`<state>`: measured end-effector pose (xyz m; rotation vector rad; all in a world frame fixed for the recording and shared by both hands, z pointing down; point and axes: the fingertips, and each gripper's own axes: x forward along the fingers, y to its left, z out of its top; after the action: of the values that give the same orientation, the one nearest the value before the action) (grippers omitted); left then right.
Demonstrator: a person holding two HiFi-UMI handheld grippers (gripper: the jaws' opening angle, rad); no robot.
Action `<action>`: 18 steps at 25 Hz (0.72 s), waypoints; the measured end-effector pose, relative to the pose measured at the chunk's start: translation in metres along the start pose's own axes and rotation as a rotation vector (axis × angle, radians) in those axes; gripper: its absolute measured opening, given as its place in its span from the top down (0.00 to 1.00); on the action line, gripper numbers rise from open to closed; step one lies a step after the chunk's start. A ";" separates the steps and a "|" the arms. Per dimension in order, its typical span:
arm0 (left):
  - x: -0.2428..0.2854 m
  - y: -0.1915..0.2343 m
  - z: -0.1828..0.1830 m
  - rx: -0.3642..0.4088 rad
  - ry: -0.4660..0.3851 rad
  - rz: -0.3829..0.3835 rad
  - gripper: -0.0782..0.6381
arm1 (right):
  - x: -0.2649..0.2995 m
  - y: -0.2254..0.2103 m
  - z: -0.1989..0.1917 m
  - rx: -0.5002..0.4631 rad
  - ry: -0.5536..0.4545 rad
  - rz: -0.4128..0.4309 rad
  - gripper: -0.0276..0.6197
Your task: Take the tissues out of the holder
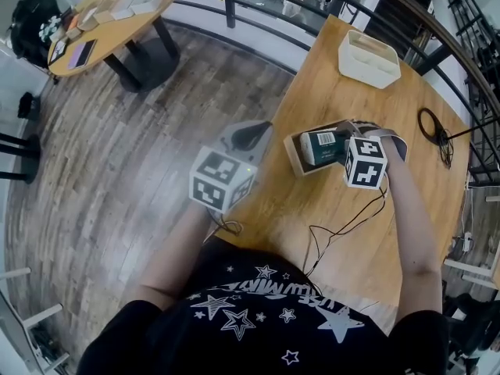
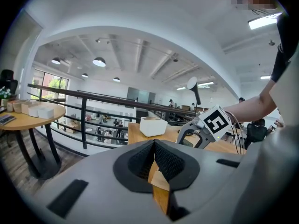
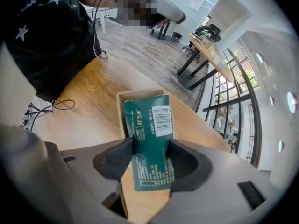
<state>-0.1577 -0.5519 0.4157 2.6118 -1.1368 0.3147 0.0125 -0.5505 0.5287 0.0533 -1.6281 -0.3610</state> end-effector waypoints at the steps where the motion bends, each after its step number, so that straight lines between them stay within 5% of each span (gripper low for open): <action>1: -0.003 -0.001 0.001 0.002 -0.004 0.001 0.87 | -0.007 0.000 0.001 0.006 -0.009 -0.017 0.56; 14: -0.030 -0.045 0.006 0.041 -0.032 0.009 0.87 | -0.081 0.021 0.021 0.167 -0.206 -0.259 0.56; 18: -0.036 -0.065 0.007 0.048 -0.039 0.017 0.87 | -0.105 0.027 0.012 0.336 -0.338 -0.324 0.56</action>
<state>-0.1335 -0.4873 0.3873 2.6622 -1.1790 0.2998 0.0155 -0.4960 0.4337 0.5402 -2.0073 -0.3519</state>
